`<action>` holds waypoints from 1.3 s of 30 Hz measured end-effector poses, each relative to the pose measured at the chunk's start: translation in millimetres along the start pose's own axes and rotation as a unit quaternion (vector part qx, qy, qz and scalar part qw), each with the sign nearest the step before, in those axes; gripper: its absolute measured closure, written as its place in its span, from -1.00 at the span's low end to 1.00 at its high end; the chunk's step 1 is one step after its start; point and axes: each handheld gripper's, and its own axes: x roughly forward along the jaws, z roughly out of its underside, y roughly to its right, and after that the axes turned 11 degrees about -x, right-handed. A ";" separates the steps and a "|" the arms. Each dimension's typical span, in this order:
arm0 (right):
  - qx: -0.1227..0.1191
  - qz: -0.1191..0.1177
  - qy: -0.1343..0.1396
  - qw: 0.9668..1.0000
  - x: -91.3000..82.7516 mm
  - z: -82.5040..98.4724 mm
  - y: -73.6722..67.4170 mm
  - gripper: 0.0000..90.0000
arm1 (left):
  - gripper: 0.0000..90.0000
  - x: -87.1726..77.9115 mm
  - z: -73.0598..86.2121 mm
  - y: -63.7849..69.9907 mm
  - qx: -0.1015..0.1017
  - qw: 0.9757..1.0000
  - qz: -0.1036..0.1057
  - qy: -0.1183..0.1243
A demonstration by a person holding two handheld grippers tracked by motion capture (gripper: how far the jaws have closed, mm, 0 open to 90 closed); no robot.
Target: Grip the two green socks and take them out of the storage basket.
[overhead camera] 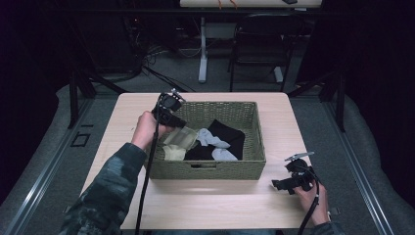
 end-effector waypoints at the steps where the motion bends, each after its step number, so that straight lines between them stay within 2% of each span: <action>1: -0.001 0.000 0.000 1.000 0.1 0.1 0.2 -0.99 | 0.93 -2.4 -0.8 0.3 0.001 1.000 -0.002 -0.001; 4: 0.000 0.000 0.000 1.000 0.1 0.4 0.5 -0.99 | 0.93 -7.4 -2.4 -0.6 0.001 1.000 0.002 0.002; 6: 0.013 0.002 0.014 1.000 1.9 2.0 -0.7 -0.99 | 0.93 -14.2 -5.0 -2.0 0.000 1.000 0.004 0.008; 7: 0.013 0.002 0.014 1.000 1.9 2.0 -0.7 -0.99 | 0.93 -14.2 -5.0 -2.0 0.000 1.000 0.004 0.008; 8: 0.006 0.002 0.002 1.000 0.0 1.8 0.3 -0.99 | 0.93 -16.8 -6.1 -2.4 0.001 1.000 0.003 0.008; 15: 0.007 0.000 0.001 1.000 -0.1 2.2 0.6 -0.99 | 0.93 -35.0 -13.7 -2.7 0.004 1.000 -0.003 0.017; 23: 0.005 0.003 -0.001 1.000 -0.5 2.9 0.9 -0.99 | 0.93 -64.4 -25.0 -5.5 0.008 0.999 -0.024 0.031; 27: 0.003 0.002 -0.003 1.000 -0.4 2.9 1.0 -0.99 | 0.93 -72.3 -27.5 -7.4 0.009 0.999 -0.034 0.036; 39: 0.006 0.003 -0.003 1.000 -0.6 3.8 0.9 -0.99 | 0.93 -108.6 -25.1 -24.6 -0.011 0.997 -0.058 0.057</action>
